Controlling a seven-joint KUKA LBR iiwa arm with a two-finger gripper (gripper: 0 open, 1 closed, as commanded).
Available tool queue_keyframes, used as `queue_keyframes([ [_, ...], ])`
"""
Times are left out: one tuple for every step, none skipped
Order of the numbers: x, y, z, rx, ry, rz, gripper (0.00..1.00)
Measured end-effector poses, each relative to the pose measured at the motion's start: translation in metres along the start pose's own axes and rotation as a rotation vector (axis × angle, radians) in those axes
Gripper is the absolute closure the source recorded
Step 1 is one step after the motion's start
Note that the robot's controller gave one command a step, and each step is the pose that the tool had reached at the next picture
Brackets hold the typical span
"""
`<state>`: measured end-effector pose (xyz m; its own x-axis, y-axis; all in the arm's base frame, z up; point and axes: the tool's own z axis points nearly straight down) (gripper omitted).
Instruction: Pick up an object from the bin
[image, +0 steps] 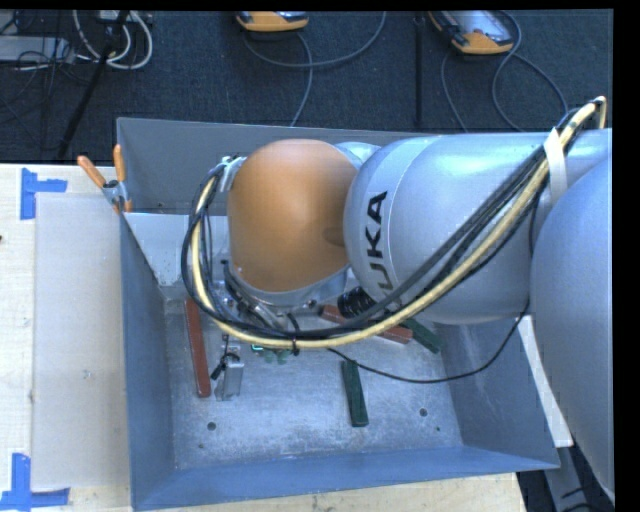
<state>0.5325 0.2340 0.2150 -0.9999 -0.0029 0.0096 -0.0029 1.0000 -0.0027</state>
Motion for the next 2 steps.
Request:
queue_keyframes([
  [-0.052, -0.054, 0.058, 0.001, -0.005, -0.154, 0.00],
  [-0.081, -0.007, 0.027, -0.005, -0.017, -0.180, 0.00],
])
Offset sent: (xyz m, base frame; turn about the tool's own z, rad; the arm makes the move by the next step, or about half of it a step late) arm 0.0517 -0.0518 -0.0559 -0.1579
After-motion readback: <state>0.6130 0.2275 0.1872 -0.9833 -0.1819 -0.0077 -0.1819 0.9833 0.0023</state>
